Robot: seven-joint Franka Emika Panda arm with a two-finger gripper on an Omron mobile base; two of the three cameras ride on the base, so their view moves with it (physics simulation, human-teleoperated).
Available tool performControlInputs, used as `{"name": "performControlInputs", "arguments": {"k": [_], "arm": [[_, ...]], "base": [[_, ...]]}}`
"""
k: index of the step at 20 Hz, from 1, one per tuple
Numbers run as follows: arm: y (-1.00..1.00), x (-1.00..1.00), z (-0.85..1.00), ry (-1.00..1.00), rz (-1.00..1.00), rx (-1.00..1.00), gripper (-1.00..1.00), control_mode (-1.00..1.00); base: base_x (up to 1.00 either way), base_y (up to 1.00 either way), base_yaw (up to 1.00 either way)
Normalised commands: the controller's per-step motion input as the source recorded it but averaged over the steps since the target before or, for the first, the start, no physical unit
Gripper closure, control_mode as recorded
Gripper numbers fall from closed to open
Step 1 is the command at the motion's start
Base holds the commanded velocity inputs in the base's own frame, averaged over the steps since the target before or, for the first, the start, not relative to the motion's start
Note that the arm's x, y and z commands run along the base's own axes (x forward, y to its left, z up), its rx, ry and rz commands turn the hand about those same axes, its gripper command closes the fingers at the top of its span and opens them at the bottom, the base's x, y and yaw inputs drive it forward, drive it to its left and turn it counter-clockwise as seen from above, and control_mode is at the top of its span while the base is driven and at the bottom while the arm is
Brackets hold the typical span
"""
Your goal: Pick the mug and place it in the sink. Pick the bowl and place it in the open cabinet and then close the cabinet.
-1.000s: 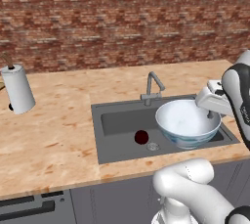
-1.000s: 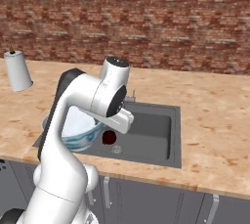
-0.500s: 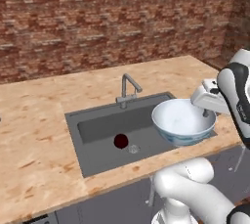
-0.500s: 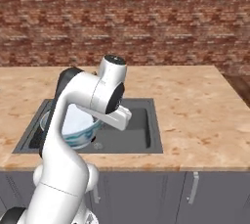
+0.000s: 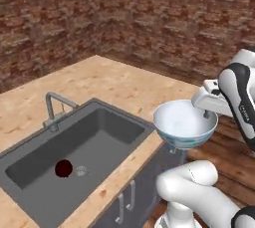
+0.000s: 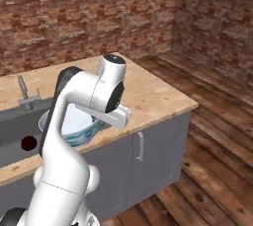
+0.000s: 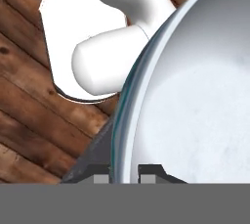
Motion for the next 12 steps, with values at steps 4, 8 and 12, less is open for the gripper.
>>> {"name": "performControlInputs", "arguments": {"k": [4,8,12], "arm": [[0.0,0.0,0.0,0.0,0.0,0.0,1.0,1.0],[0.0,0.0,0.0,0.0,0.0,0.0,1.0,1.0],[0.0,0.0,0.0,0.0,0.0,0.0,1.0,1.0]], "base": [[0.0,0.0,-0.95],[0.08,0.01,-0.93],[0.34,0.18,-0.88]]}}
